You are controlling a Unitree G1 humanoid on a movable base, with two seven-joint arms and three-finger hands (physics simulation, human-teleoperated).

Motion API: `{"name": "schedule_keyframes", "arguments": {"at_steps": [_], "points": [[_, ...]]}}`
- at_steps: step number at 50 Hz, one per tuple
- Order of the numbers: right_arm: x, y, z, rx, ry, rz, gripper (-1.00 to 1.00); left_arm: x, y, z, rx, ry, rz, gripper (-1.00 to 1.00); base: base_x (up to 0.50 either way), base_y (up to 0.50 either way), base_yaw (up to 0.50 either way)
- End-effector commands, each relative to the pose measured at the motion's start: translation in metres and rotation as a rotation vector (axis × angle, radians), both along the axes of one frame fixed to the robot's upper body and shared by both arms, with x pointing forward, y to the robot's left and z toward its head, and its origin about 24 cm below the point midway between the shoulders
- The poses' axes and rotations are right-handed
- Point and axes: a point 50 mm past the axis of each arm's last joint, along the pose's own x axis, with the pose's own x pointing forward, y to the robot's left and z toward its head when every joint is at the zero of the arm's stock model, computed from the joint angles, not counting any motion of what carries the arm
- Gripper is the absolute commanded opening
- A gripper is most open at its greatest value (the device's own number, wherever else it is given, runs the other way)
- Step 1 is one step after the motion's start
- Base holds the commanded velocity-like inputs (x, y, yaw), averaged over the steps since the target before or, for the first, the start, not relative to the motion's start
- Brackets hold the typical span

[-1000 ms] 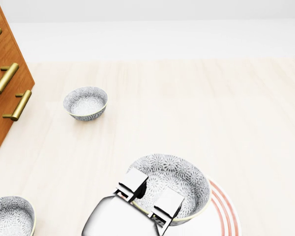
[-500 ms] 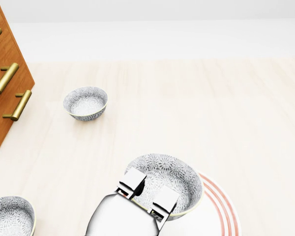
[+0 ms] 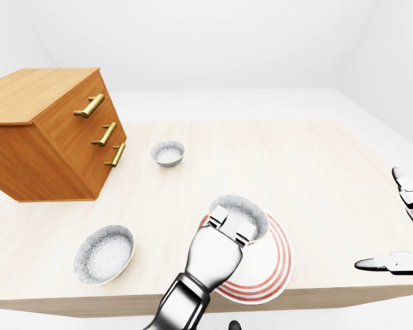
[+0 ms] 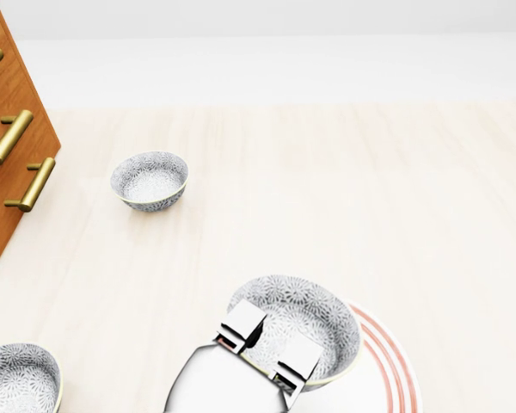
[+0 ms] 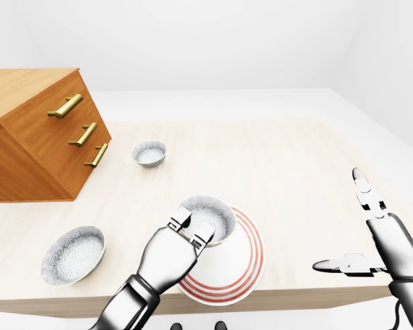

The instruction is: Put the bowl in the middle on the plate.

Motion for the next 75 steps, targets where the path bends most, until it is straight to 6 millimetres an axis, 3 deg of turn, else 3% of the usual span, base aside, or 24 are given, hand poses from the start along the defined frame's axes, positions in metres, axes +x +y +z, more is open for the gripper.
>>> {"name": "schedule_keyframes", "arguments": {"at_steps": [1, 75], "points": [[0.000, 0.000, 0.000, 0.000, 0.001, 0.000, 1.00, -0.004, -0.003, 0.001, -0.023, -0.001, -0.022, -1.00, 0.00, 0.00, 0.00], [0.000, 0.000, 0.000, 0.000, -0.003, 0.003, 1.00, -0.002, -0.019, -0.017, -0.016, 0.079, -0.074, -1.00, 0.00, 0.00, 0.00]]}}
